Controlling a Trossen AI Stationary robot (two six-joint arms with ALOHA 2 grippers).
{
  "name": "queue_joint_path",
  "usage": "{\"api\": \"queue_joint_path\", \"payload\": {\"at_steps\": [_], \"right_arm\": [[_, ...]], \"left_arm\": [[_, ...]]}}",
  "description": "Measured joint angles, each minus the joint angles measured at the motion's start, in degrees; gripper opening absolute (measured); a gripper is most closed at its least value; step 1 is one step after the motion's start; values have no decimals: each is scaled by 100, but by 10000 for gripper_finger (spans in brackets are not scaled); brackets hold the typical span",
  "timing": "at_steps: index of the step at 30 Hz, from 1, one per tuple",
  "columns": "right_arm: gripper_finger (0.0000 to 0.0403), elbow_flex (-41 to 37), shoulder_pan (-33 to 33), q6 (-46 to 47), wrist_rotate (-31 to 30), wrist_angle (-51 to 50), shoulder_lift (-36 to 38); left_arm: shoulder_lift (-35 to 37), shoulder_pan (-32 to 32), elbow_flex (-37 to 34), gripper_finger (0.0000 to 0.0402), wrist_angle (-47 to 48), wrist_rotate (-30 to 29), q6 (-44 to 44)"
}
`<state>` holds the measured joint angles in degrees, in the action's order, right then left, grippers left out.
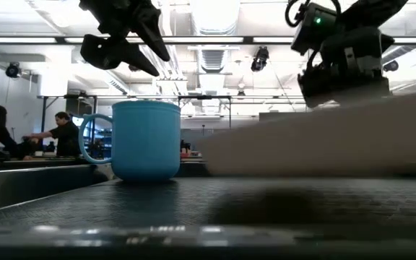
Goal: Set up tray
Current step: Put the white plate on the black tray, then put the black bowl on the white plate
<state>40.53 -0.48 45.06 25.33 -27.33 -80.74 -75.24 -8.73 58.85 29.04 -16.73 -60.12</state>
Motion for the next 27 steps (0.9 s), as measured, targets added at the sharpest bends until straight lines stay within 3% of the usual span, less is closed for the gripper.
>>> {"api": "queue_joint_path", "payload": {"at_steps": [8,18,27], "right_arm": [[18,66,141,148,10,688,-514],[108,162,135,-67,-157,793,-517],[163,263,129,-719,-1591,643,99]], "left_arm": [[0,0,-1,131,7,0,0],[0,2,-9,131,11,0,-2],[0,2,-9,131,13,0,-2]]}}
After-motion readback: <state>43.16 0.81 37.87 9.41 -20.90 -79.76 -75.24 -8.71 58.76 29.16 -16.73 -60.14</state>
